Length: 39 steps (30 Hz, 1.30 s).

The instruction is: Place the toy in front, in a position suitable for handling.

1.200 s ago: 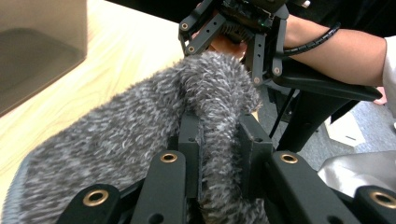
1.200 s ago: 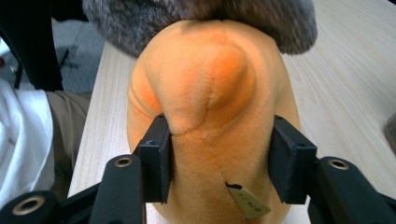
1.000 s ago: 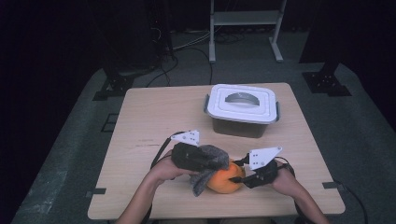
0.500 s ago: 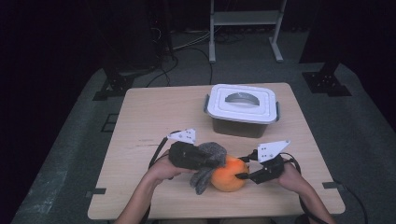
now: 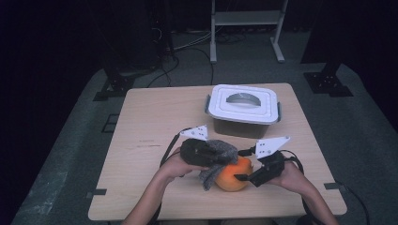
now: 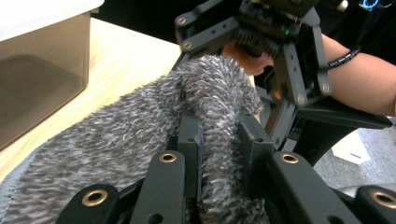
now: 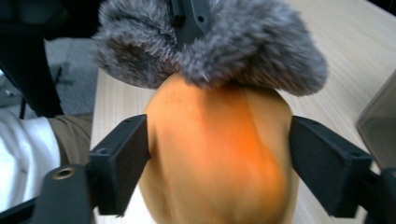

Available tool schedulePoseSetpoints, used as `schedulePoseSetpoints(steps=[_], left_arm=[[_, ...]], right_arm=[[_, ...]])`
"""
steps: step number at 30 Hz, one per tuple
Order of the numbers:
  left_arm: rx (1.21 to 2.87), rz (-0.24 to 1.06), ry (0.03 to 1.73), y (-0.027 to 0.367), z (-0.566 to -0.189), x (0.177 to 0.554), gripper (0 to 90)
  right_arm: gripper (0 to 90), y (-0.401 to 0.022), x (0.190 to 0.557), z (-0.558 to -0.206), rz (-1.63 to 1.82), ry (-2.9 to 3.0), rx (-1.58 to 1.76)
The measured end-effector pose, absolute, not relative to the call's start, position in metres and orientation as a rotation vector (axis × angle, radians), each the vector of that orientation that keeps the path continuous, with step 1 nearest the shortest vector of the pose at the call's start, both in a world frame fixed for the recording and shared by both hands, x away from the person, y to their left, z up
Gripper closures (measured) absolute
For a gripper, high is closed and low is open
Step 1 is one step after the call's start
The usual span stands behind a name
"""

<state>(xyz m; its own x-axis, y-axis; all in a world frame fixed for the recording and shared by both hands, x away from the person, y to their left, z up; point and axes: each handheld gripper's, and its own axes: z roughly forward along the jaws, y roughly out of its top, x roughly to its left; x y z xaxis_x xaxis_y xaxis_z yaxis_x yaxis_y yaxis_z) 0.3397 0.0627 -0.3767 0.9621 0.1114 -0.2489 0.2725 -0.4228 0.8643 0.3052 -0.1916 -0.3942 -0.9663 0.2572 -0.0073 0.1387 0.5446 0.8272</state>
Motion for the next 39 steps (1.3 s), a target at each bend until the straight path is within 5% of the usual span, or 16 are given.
schedulePoseSetpoints(steps=[11,24,39], left_arm=[[1.982,-0.186,0.295,0.082,-0.383,0.34,73.5],[1.973,-0.222,0.337,0.089,-0.402,0.341,72.6],[1.937,-0.184,0.365,0.125,-0.381,0.342,74.0]], right_arm=[[40.3,-0.198,0.309,-0.409,1.413,2.675,0.33],[43.2,-0.218,0.314,-0.412,1.428,2.682,0.384],[53.4,-0.185,0.326,-0.409,1.648,2.602,0.32]])
